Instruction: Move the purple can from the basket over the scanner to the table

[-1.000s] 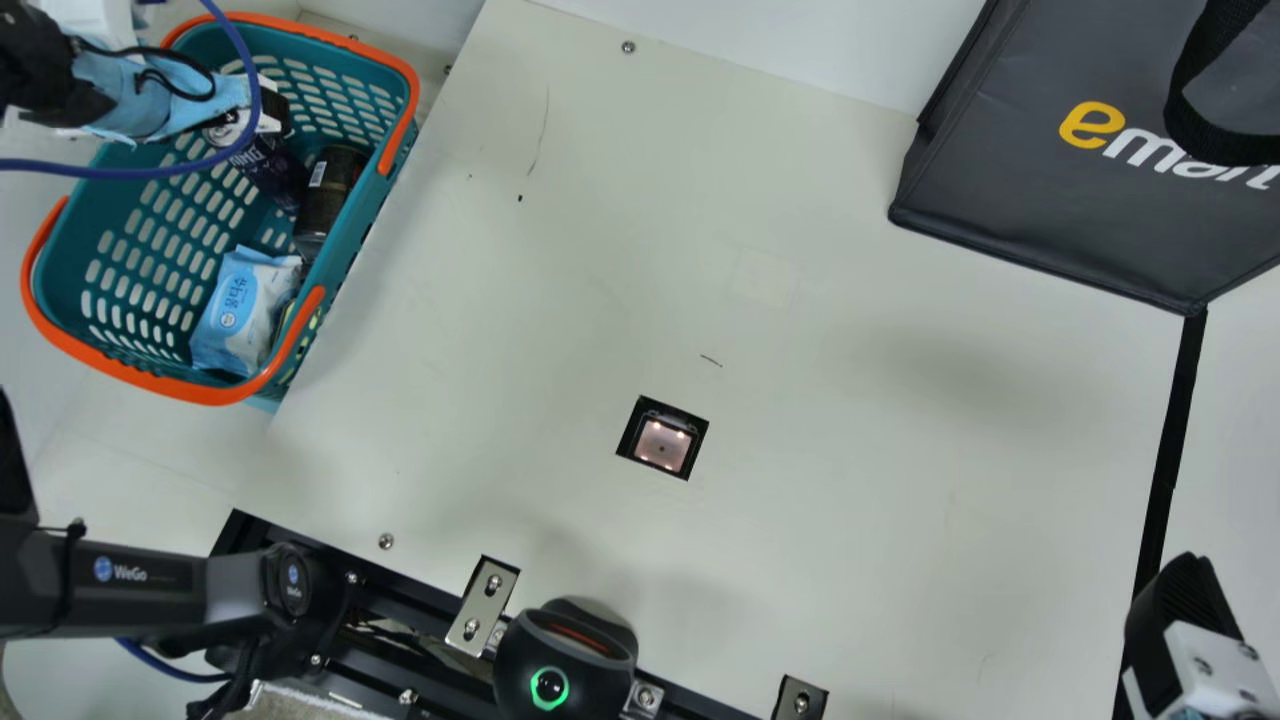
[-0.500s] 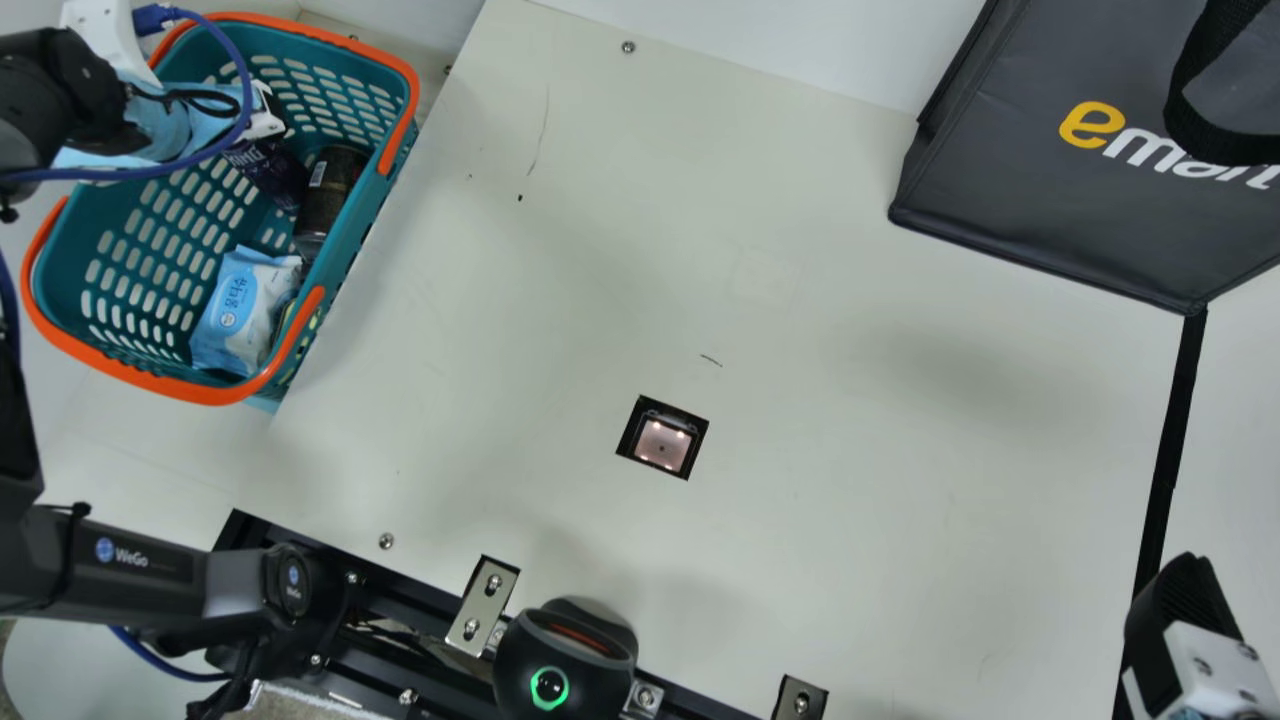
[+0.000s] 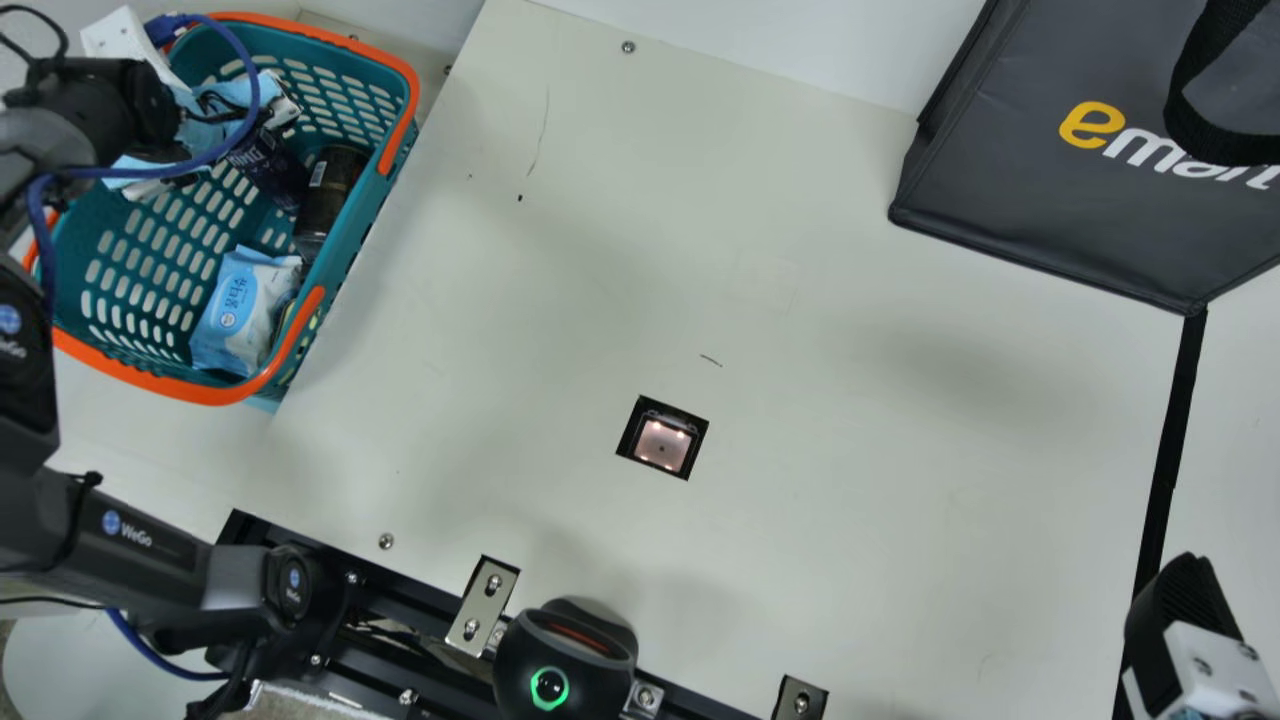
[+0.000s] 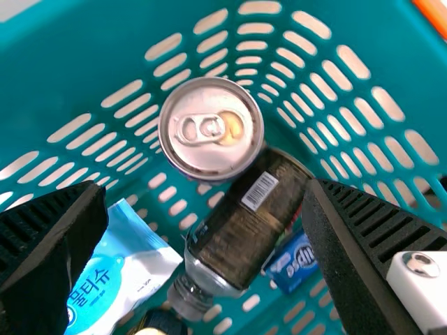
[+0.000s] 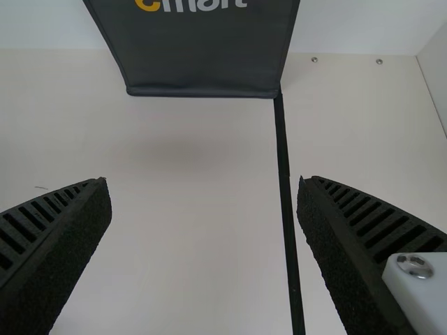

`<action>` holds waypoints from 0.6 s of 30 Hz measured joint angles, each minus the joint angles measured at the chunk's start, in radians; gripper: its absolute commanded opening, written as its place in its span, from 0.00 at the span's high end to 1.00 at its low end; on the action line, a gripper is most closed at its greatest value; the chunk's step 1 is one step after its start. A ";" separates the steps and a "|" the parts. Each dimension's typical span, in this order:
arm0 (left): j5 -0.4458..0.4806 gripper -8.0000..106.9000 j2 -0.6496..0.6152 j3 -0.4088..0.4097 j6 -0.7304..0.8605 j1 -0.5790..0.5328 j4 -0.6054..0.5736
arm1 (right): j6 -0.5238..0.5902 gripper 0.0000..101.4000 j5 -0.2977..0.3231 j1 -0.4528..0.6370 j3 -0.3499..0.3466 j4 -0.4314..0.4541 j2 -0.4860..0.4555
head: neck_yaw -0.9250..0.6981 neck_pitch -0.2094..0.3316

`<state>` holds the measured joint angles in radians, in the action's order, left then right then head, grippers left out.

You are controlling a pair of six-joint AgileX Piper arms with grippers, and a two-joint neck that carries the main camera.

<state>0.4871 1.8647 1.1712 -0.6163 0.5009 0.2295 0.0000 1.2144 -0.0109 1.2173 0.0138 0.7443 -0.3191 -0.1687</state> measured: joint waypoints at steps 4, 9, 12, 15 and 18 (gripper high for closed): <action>-0.011 0.15 0.038 0.018 -0.096 -0.008 0.060 | 0.000 0.06 0.000 0.000 0.000 0.000 0.000 | 0.000 0.000; -0.016 0.15 0.081 0.046 -0.209 -0.019 0.125 | 0.000 0.06 0.000 0.000 0.000 0.000 0.000 | 0.002 0.000; -0.014 0.15 0.100 0.060 -0.271 -0.024 0.166 | 0.000 0.06 0.000 0.000 0.000 0.000 0.000 | 0.000 0.000; -0.011 0.15 0.120 0.072 -0.327 -0.029 0.199 | 0.000 0.06 -0.001 0.000 0.000 0.000 0.000 | 0.000 0.000; -0.006 0.15 0.134 0.084 -0.383 -0.035 0.232 | 0.000 0.06 -0.001 0.000 0.000 0.000 0.000 | 0.000 0.000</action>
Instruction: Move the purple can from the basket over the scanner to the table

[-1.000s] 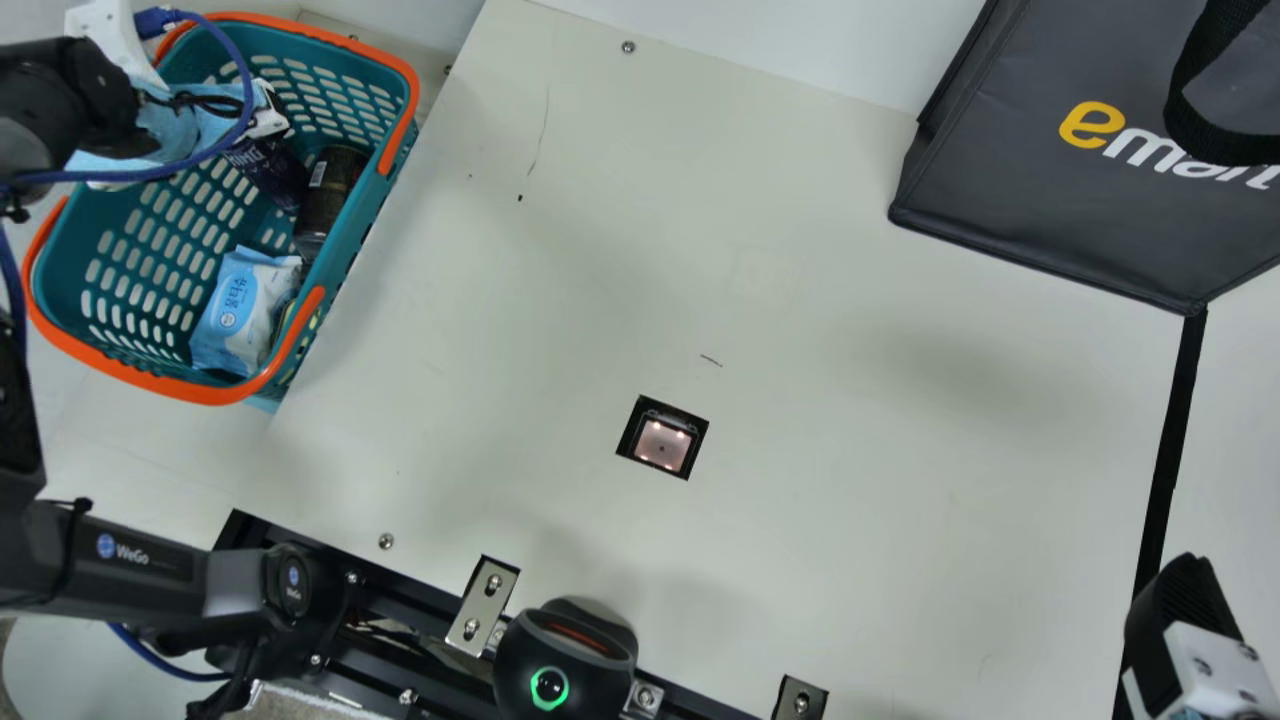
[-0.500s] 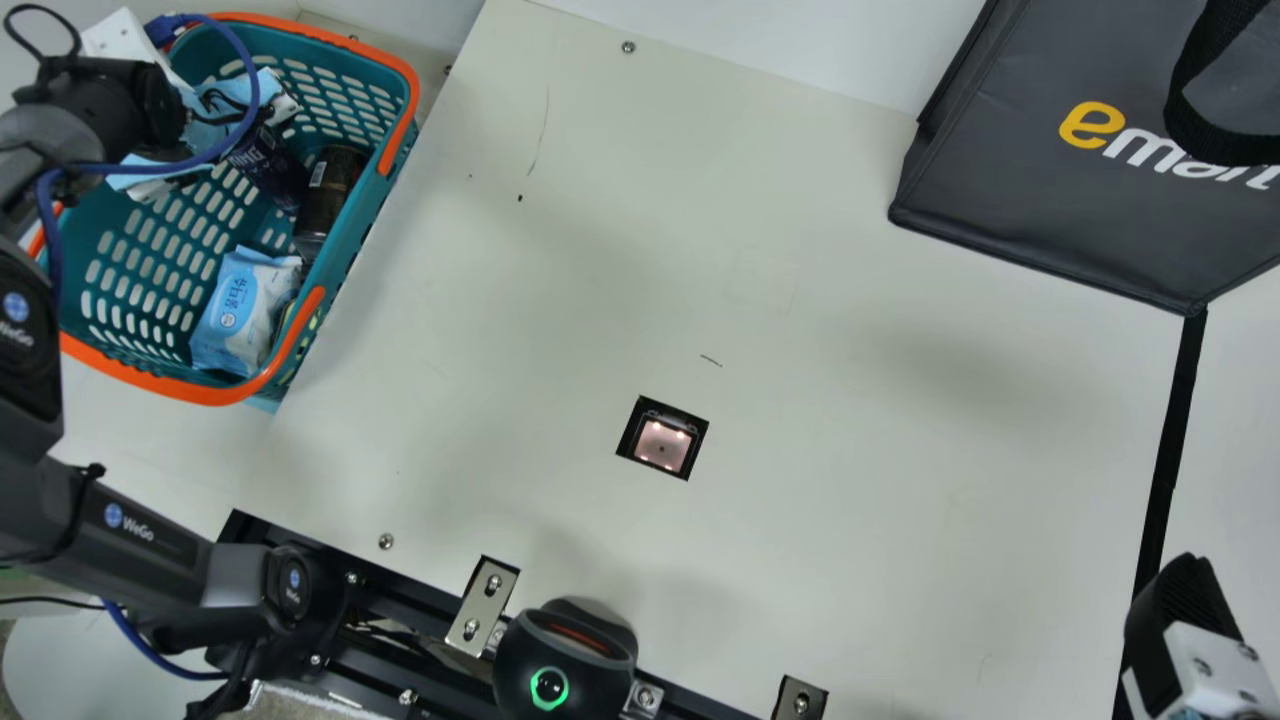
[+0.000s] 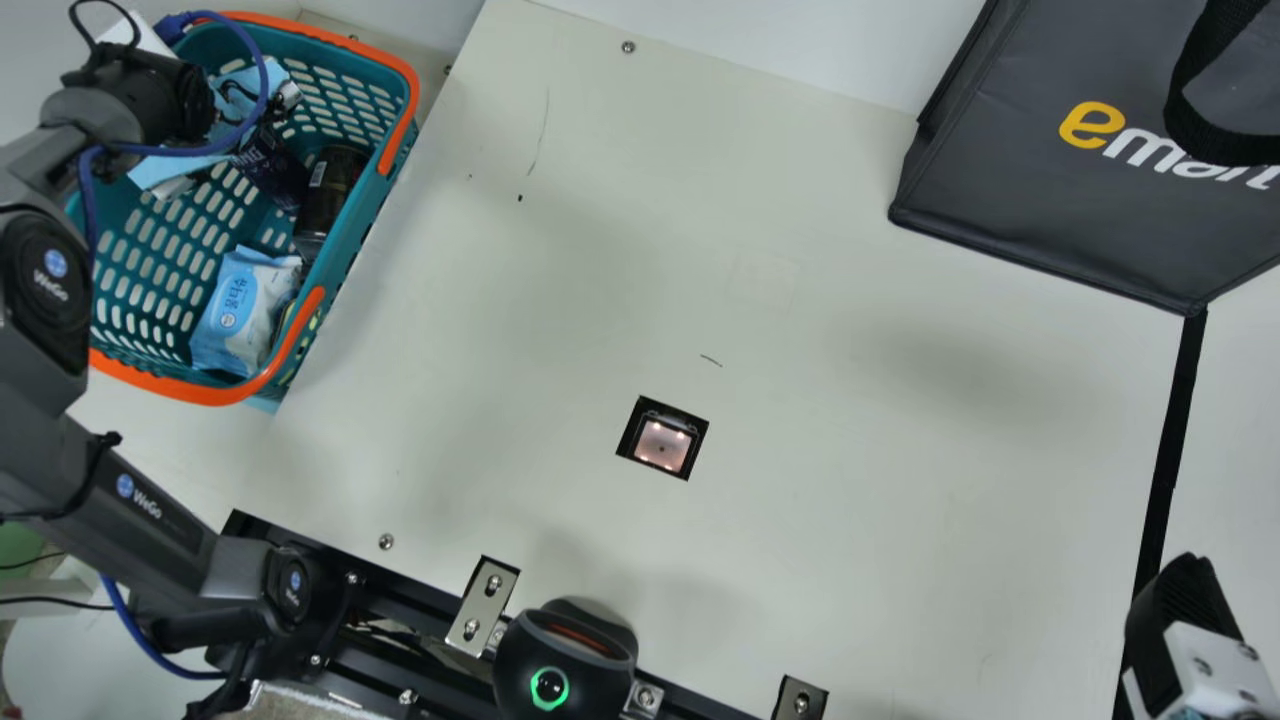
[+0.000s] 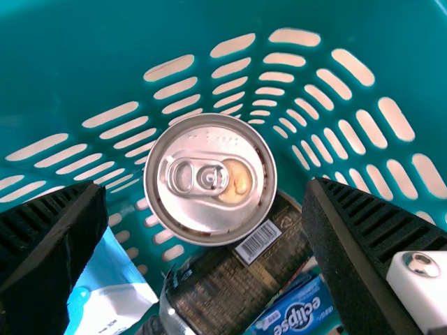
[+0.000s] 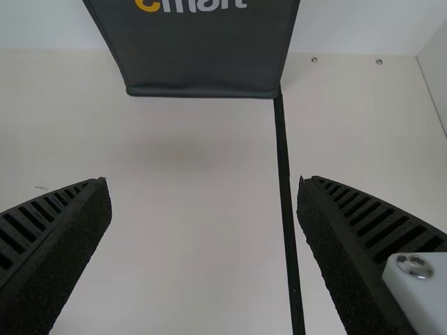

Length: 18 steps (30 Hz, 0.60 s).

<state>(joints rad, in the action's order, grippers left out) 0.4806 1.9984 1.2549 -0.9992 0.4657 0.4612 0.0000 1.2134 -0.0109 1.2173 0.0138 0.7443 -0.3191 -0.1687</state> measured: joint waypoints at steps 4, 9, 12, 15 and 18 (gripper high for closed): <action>0.003 0.21 0.018 0.012 -0.061 -0.006 0.039 | 0.000 0.06 0.000 0.000 0.000 0.000 0.000 | 0.000 0.000; 0.003 0.50 0.039 0.021 -0.108 -0.008 0.062 | 0.000 0.06 0.000 0.000 0.000 0.000 0.000 | 0.000 0.002; 0.003 0.67 0.045 0.028 -0.119 -0.008 0.070 | 0.000 0.06 0.000 0.000 0.000 0.000 0.000 | 0.000 0.000; 0.005 0.84 0.048 0.030 -0.119 -0.006 0.064 | 0.000 0.06 0.000 0.000 0.000 0.000 0.000 | 0.002 0.000; 0.011 1.00 0.037 0.029 -0.106 -0.002 0.049 | 0.000 0.06 0.000 0.000 0.000 0.000 0.000 | 0.000 0.000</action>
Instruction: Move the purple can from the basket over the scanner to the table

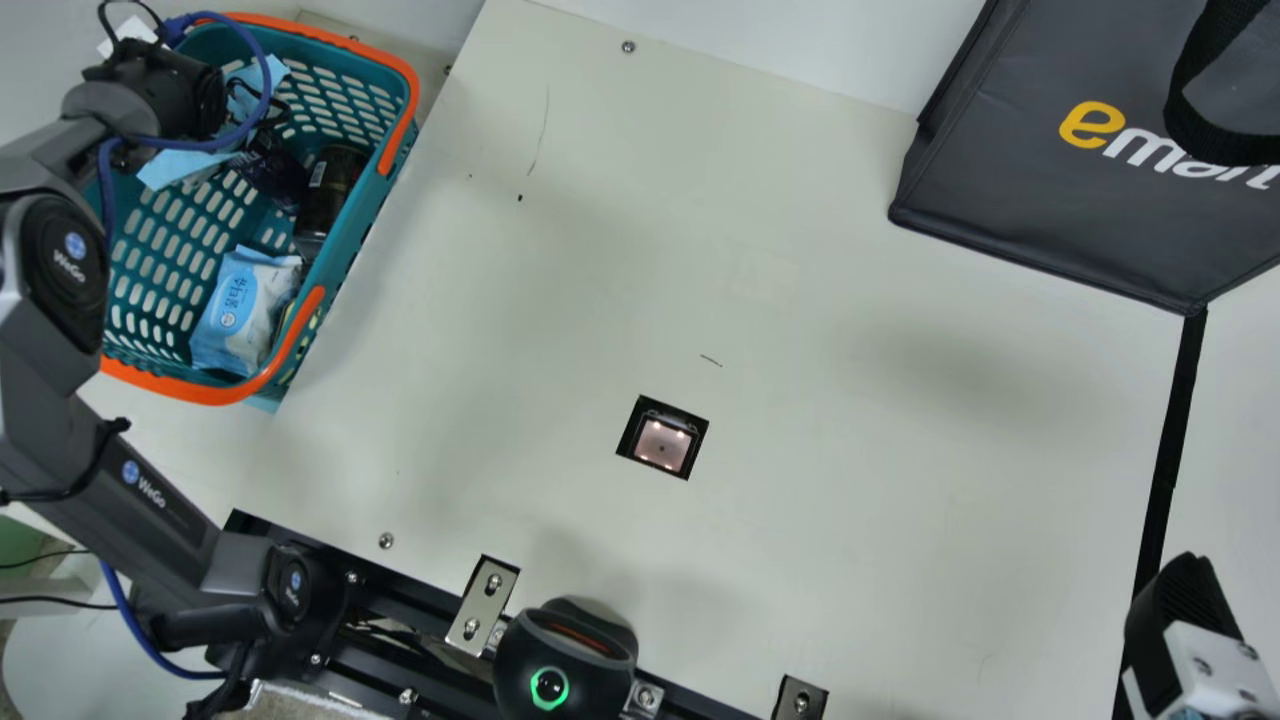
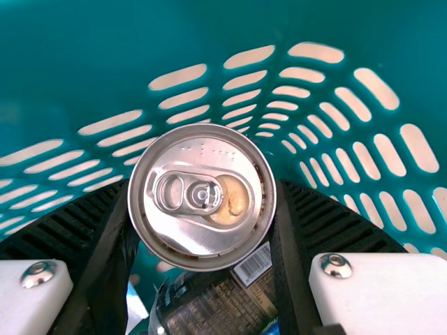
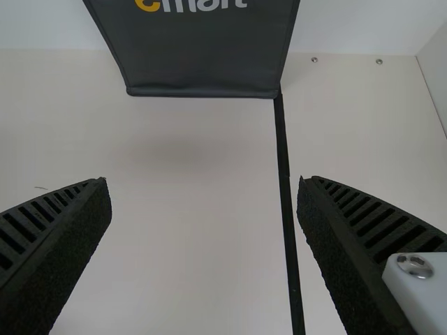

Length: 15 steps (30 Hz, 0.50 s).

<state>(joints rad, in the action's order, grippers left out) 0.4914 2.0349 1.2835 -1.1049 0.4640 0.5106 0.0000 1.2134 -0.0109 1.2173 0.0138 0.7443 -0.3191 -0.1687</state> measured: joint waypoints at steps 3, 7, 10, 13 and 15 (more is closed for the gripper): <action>0.008 1.00 -0.026 -0.008 0.022 0.005 -0.023 | 0.000 0.06 0.000 0.000 0.000 0.000 0.000 | 0.000 0.002; 0.022 1.00 -0.072 -0.027 0.060 0.013 -0.057 | 0.000 0.06 0.000 0.000 0.000 0.000 0.000 | 0.000 0.002; 0.038 1.00 -0.119 -0.040 0.097 0.019 -0.088 | 0.000 0.06 0.000 0.000 0.000 0.000 0.000 | 0.002 0.000; 0.059 1.00 -0.171 -0.056 0.144 0.028 -0.123 | 0.000 0.06 0.000 0.000 0.000 0.000 0.000 | 0.000 0.000; 0.079 1.00 -0.209 -0.063 0.181 0.033 -0.154 | 0.000 0.06 0.000 0.000 0.000 0.000 0.000 | 0.000 0.002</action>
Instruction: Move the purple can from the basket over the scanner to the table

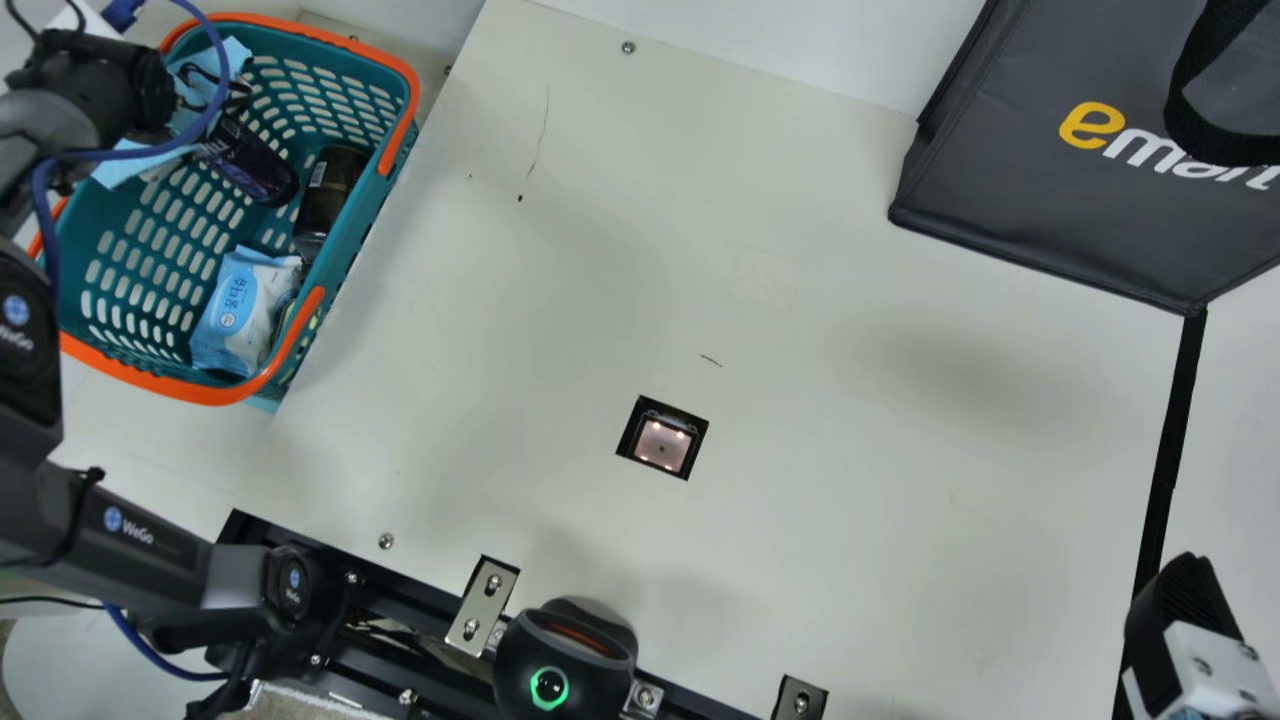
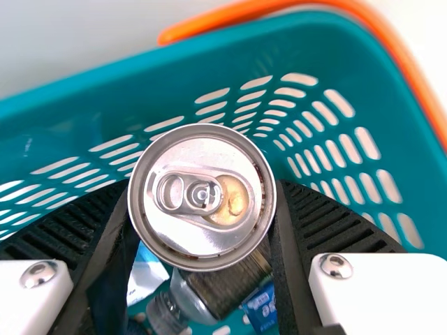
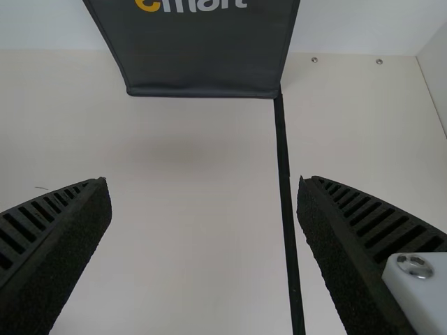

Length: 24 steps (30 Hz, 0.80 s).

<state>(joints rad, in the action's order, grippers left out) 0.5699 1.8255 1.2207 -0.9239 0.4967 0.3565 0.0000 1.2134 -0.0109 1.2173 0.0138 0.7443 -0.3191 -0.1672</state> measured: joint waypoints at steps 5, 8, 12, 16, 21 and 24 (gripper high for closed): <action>0.045 1.00 -0.098 -0.010 0.100 0.013 -0.079 | 0.000 0.06 0.000 0.000 0.000 0.000 0.000 | 0.000 0.000; 0.080 1.00 -0.156 -0.013 0.172 0.021 -0.125 | 0.000 0.06 0.000 0.000 0.000 0.000 0.000 | 0.000 0.000; 0.127 1.00 -0.236 -0.008 0.289 0.024 -0.187 | 0.000 0.06 0.000 0.000 0.000 0.000 0.000 | 0.000 -0.002; 0.180 1.00 -0.314 0.004 0.416 0.022 -0.253 | 0.000 0.06 0.000 0.000 0.000 0.000 0.000 | 0.000 0.000; 0.245 1.00 -0.410 0.026 0.589 0.006 -0.334 | 0.000 0.06 0.000 0.000 0.000 0.000 0.000 | 0.000 0.000; 0.284 1.00 -0.465 0.040 0.693 -0.010 -0.390 | 0.000 0.06 0.000 0.000 0.000 0.000 0.000 | 0.000 -0.002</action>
<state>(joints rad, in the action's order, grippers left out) 0.8541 1.3609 1.2610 -0.2313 0.4870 -0.0334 0.0000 1.2134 -0.0109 1.2173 0.0138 0.7443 -0.3191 -0.1687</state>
